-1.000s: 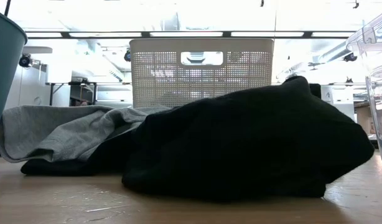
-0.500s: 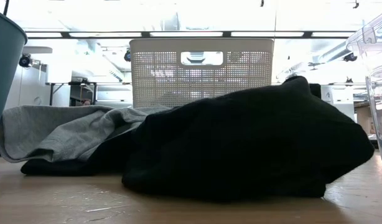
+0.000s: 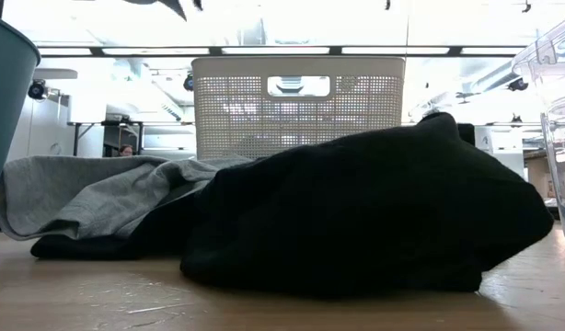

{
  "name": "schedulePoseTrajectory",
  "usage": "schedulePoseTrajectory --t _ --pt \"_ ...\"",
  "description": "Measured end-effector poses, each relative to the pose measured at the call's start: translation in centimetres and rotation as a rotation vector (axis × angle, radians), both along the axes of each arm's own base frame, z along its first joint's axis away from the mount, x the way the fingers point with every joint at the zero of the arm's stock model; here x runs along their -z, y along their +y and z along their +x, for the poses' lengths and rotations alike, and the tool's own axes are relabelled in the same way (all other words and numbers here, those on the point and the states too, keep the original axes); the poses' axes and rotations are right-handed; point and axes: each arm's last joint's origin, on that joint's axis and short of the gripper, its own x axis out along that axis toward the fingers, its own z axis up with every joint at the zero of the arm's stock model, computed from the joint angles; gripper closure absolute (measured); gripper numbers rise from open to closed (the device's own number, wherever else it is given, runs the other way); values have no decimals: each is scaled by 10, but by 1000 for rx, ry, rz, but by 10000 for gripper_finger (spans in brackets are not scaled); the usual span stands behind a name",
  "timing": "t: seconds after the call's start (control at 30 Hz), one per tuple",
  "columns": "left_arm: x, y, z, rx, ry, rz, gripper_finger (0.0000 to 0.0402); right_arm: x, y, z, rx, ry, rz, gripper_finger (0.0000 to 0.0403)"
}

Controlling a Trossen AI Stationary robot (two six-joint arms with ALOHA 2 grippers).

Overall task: Pick & Place Cloths
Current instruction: Put the white sock into the dark blue bin

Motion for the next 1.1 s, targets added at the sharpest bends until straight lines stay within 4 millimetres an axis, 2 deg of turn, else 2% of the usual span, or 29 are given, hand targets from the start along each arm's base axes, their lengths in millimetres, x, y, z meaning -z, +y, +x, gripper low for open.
schedulePoseTrajectory --t 0.1,0.3,0.5,0.77,1.1 --pt "6 4 -8 -20 99 0 232 -1 -1 0 1 -9 -7 158" --pt "24 12 -17 -53 182 -4 232 -1 -1 2 19 -23 -19 147" --pt "65 20 -30 -52 250 -111 232 1 0 6 36 -20 -36 141" --pt "125 25 -46 -82 163 -233 232 1 1 11 55 -47 -44 154" --pt "186 41 -48 -181 219 -290 232 -3 1 14 84 -108 -71 179"
